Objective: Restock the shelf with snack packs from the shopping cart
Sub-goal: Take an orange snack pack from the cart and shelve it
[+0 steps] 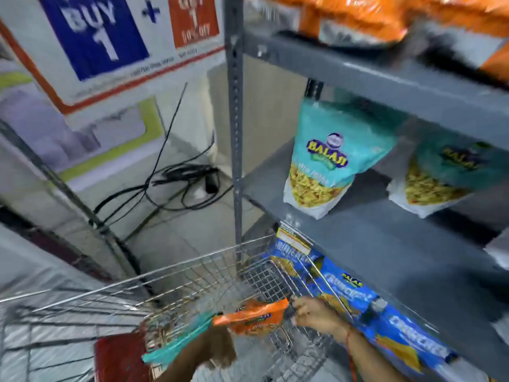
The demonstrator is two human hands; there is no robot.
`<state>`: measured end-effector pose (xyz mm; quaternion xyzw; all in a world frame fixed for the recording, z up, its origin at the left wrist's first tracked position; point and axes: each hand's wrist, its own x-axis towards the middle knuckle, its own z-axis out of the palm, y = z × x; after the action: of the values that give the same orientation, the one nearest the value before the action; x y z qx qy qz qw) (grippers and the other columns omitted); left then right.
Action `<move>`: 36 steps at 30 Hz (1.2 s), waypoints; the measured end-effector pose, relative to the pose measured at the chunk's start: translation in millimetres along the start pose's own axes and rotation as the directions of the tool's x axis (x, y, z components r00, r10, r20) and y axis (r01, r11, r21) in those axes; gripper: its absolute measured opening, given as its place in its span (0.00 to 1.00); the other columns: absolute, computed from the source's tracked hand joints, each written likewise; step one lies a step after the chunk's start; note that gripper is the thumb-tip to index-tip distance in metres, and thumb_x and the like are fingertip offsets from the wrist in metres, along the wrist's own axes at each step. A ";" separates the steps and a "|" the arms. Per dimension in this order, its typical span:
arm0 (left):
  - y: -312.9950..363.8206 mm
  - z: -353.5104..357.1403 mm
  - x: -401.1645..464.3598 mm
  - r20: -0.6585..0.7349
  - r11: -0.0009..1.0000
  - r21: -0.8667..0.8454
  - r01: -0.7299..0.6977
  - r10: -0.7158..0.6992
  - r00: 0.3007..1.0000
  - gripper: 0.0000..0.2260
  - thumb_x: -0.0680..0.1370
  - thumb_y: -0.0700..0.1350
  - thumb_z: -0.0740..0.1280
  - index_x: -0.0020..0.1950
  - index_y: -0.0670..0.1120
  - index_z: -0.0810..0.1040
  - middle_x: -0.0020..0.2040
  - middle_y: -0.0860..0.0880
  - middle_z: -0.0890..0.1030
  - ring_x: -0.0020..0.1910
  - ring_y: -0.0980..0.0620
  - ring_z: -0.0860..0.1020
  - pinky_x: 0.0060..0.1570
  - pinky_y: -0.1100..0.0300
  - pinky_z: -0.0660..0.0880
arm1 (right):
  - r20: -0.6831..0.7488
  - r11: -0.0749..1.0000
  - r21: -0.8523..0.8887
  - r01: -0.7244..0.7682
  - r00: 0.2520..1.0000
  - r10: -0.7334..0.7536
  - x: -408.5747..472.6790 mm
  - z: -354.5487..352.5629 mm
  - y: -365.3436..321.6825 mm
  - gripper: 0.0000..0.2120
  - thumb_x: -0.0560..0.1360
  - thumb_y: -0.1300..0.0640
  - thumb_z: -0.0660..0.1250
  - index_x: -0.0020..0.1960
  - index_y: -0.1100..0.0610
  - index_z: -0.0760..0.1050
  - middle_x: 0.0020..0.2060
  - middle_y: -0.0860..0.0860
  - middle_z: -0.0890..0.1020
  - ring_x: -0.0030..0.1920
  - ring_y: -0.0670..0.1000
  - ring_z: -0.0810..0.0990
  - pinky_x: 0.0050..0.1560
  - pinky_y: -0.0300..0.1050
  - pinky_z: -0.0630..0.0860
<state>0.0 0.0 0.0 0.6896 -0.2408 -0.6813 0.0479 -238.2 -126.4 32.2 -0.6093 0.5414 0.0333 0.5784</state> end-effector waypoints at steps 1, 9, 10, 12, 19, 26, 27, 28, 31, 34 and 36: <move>-10.4 6.6 20.0 -0.095 0.994 -0.109 0.002 -0.013 0.995 0.15 0.77 0.46 0.63 0.33 0.42 0.75 0.29 0.36 0.82 0.30 0.44 0.83 0.32 0.61 0.79 | 0.036 0.996 -0.087 -0.017 0.999 0.020 14.4 7.0 10.2 0.08 0.73 0.68 0.67 0.48 0.58 0.72 0.32 0.47 0.75 0.27 0.38 0.77 0.35 0.33 0.70; -22.8 41.5 84.7 -0.561 0.889 -0.361 -0.282 0.035 0.827 0.28 0.73 0.54 0.68 0.60 0.31 0.74 0.59 0.33 0.80 0.59 0.35 0.77 0.61 0.46 0.74 | -0.083 0.994 -0.111 0.014 0.996 -0.023 82.4 49.7 50.9 0.28 0.69 0.72 0.68 0.19 0.46 0.74 0.16 0.31 0.75 0.22 0.29 0.74 0.25 0.27 0.67; -21.8 43.7 89.2 -0.569 0.859 -0.416 -0.297 0.009 0.822 0.29 0.73 0.56 0.66 0.59 0.31 0.74 0.57 0.31 0.80 0.57 0.34 0.78 0.60 0.44 0.75 | -0.121 0.996 -0.088 0.002 0.993 -0.013 86.0 52.5 55.6 0.27 0.71 0.70 0.69 0.20 0.45 0.75 0.17 0.30 0.75 0.23 0.29 0.74 0.26 0.26 0.68; -16.3 50.3 83.2 -0.569 0.840 -0.477 -0.260 -0.069 0.820 0.20 0.75 0.49 0.64 0.58 0.35 0.77 0.57 0.33 0.81 0.56 0.37 0.79 0.59 0.45 0.77 | -0.181 0.999 -0.039 -0.004 0.983 -0.004 87.5 55.3 60.0 0.15 0.72 0.66 0.69 0.31 0.50 0.81 0.19 0.32 0.78 0.26 0.31 0.76 0.31 0.29 0.71; -10.5 60.8 41.9 -0.704 0.792 -0.411 -0.452 0.039 0.709 0.08 0.75 0.50 0.69 0.39 0.48 0.83 0.41 0.39 0.86 0.45 0.41 0.82 0.43 0.53 0.74 | -0.297 0.995 -0.067 0.074 0.950 -0.091 44.5 45.5 42.6 0.17 0.72 0.62 0.70 0.26 0.55 0.74 0.22 0.48 0.78 0.27 0.40 0.70 0.31 0.44 0.72; 14.8 55.8 -60.0 -0.691 0.651 -0.155 -0.743 0.466 0.552 0.36 0.62 0.79 0.53 0.47 0.52 0.79 0.43 0.57 0.84 0.39 0.62 0.82 0.37 0.67 0.74 | -0.477 0.956 -0.008 0.292 0.840 -0.260 -61.3 37.7 -16.6 0.23 0.76 0.64 0.66 0.26 0.50 0.63 0.19 0.38 0.75 0.22 0.34 0.69 0.27 0.28 0.67; 20.8 51.8 -77.4 -0.681 0.624 -0.115 -0.773 0.517 0.519 0.36 0.63 0.78 0.53 0.48 0.50 0.80 0.43 0.57 0.84 0.39 0.64 0.82 0.35 0.71 0.74 | -0.511 0.942 0.006 0.335 0.811 -0.285 -79.9 37.4 -25.8 0.22 0.76 0.64 0.65 0.27 0.50 0.63 0.19 0.37 0.75 0.23 0.34 0.70 0.27 0.28 0.67; 28.1 46.5 -93.6 -0.677 0.601 -0.058 -0.797 0.563 0.474 0.35 0.63 0.78 0.53 0.47 0.50 0.79 0.43 0.56 0.84 0.39 0.65 0.82 0.34 0.73 0.74 | -0.548 0.929 0.011 0.369 0.780 -0.303 -97.3 35.9 -34.9 0.22 0.77 0.63 0.65 0.28 0.51 0.62 0.20 0.38 0.75 0.24 0.35 0.70 0.27 0.28 0.67; 58.2 32.4 -140.2 -0.638 0.508 0.127 -0.852 0.700 0.322 0.31 0.69 0.72 0.55 0.46 0.47 0.80 0.43 0.48 0.85 0.40 0.57 0.81 0.42 0.55 0.79 | -0.651 0.896 -0.009 0.445 0.677 -0.343 -146.9 25.9 -64.1 0.17 0.78 0.60 0.62 0.31 0.55 0.67 0.26 0.42 0.73 0.30 0.38 0.68 0.32 0.34 0.67; 99.3 28.8 -187.0 -0.569 0.417 0.285 -0.863 0.798 0.197 0.20 0.76 0.59 0.57 0.48 0.45 0.79 0.45 0.46 0.86 0.44 0.48 0.82 0.46 0.49 0.79 | -0.754 0.870 -0.086 0.486 0.539 -0.375 -196.9 1.2 -91.3 0.14 0.79 0.58 0.61 0.34 0.56 0.71 0.31 0.48 0.79 0.35 0.43 0.74 0.40 0.42 0.73; 129.3 29.7 -219.3 -0.524 0.342 0.377 -0.861 0.845 0.106 0.19 0.76 0.58 0.57 0.46 0.46 0.79 0.42 0.48 0.85 0.41 0.49 0.82 0.40 0.55 0.75 | -0.796 0.851 -0.151 0.502 0.448 -0.406 -231.0 -19.8 -109.6 0.12 0.79 0.59 0.60 0.42 0.64 0.76 0.40 0.61 0.84 0.43 0.55 0.81 0.49 0.55 0.76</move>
<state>-53.4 -18.8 250.0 0.6082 -0.5501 -0.2451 0.5172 -268.3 -25.5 266.0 -0.6467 0.5600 -0.4305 0.2879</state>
